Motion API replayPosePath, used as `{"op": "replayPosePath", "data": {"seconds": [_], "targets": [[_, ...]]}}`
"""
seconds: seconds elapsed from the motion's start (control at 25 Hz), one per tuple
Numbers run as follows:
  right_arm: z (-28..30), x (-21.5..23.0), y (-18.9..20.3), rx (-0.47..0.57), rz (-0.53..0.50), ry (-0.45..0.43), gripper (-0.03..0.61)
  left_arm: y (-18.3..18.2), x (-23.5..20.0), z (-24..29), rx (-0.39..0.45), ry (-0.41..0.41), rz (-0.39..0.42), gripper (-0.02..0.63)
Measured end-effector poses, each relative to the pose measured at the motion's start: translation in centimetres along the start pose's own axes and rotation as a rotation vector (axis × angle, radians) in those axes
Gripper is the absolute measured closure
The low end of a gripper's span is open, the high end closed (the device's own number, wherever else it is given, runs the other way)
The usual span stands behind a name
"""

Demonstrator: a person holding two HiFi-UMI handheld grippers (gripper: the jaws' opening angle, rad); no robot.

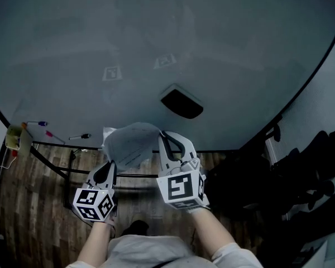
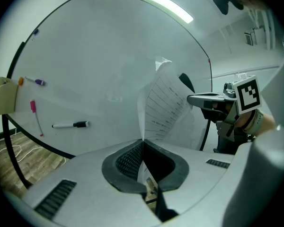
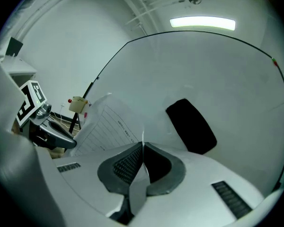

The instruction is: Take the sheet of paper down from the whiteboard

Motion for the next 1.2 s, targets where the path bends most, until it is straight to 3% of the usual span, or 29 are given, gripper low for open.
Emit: {"op": "replayPosePath", "data": {"seconds": [0.56, 1.2], "targets": [[-10.6, 0.5, 2.4, -0.018, 0.102, 0.0, 0.555, 2.6, 7.2, -4.8, 0.002, 0.055, 0.031, 0.598], [-15.0, -1.1, 4.8, -0.048, 0.165, -0.044, 0.555, 4.9, 9.5, -6.6, -0.046, 0.101, 0.057, 0.598]]}}
Point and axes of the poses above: the fingertips, and each gripper's own axes: z forward along the fingers, x to its right, y out of its underside, the point moved 4 cm from there along -z, backward along the fingers, and after that the axes turned 4 degrees about -z, right-handed, at the moved point
